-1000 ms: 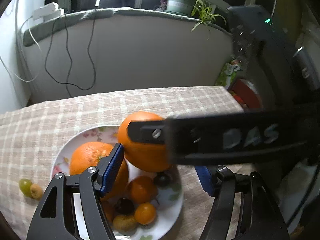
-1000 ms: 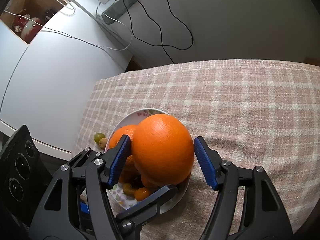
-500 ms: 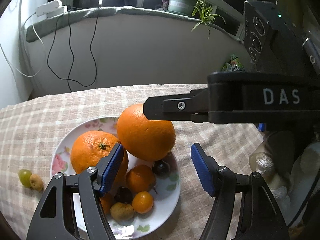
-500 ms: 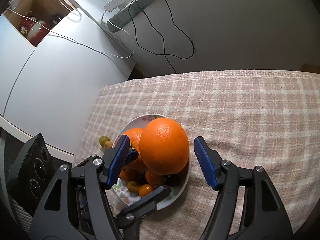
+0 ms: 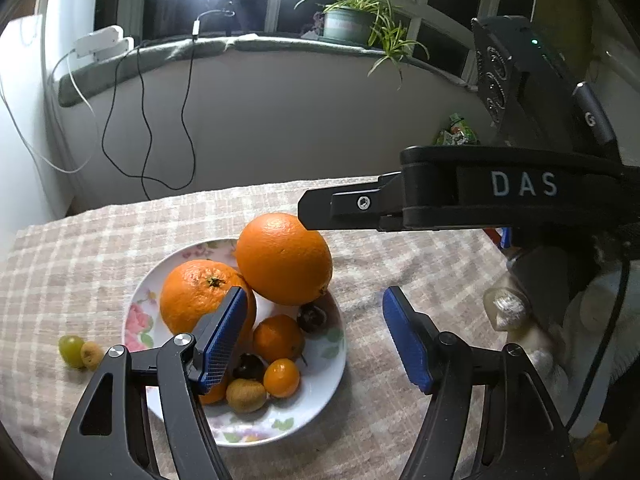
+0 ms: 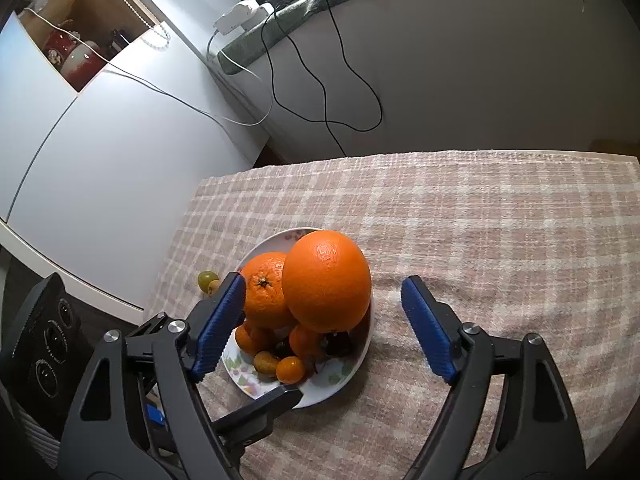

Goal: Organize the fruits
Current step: 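Move both tools to the green plum and brown kiwi on the table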

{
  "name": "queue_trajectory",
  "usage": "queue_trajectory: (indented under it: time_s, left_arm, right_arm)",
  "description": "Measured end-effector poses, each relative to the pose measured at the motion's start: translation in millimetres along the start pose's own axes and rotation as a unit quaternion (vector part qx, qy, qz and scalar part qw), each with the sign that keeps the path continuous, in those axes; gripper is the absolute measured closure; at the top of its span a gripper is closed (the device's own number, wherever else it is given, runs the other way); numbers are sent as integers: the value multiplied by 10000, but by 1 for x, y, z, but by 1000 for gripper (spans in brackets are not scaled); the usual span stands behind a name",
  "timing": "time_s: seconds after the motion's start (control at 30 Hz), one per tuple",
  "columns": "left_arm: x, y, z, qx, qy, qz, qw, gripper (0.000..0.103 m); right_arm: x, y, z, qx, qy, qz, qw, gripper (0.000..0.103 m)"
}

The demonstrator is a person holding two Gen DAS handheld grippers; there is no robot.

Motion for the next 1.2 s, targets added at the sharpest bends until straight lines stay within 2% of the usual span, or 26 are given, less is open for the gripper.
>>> queue_trajectory:
  time_s: [0.23, 0.6, 0.87, 1.2]
  left_arm:
    - [-19, -2, -2, 82, -6, 137, 9999, 33]
    - [-39, -9, -16, 131, 83, 306, 9994, 33]
    - [-59, -26, -65, -243, 235, 364, 9988, 33]
    - [-83, -55, -127, -775, 496, 406, 9949, 33]
  right_arm:
    - [-10, -4, -2, -71, -123, 159, 9998, 18]
    - [-20, -12, -23, -591, -388, 474, 9964, 18]
    - [-20, -24, -59, -1214, -510, 705, 9888, 18]
    - [-1, -46, -105, -1753, -316, 635, 9820, 18]
Point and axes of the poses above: each gripper's, at about its wrist camera, not at the fingertips, and x roughly the way its jaws point, z to its right, y to its top, the point moved 10 cm from there along x, roughly the way its jaws point, and after that the axes turned 1 degree about x, right-handed, at the moved point
